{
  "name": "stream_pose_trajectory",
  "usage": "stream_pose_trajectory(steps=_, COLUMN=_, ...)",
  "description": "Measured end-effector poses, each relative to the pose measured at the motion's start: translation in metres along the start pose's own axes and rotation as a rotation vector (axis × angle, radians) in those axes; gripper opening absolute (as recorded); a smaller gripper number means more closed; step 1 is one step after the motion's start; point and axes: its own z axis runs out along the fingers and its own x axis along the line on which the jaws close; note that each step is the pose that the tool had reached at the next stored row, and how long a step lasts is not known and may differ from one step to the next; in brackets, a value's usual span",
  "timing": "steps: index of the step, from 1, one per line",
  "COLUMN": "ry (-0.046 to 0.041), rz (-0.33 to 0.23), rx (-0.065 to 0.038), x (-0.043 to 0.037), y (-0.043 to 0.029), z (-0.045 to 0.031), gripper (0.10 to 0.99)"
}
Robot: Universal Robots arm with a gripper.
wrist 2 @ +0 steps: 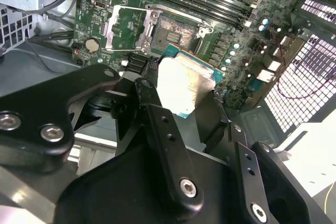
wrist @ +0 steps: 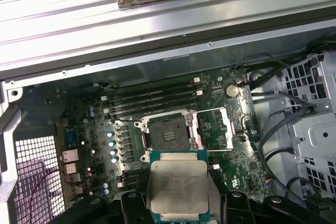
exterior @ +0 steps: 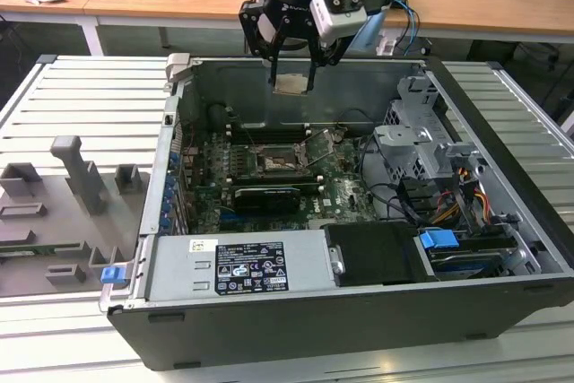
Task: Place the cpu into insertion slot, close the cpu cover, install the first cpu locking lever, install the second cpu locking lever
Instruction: 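Place the cpu into insertion slot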
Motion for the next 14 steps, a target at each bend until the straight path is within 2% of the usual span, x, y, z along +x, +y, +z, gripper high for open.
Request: stream_pose_trajectory(steps=14, ry=-0.0035, rz=0.039, rx=-0.001, x=0.0, y=0.0, z=0.0, gripper=0.525)
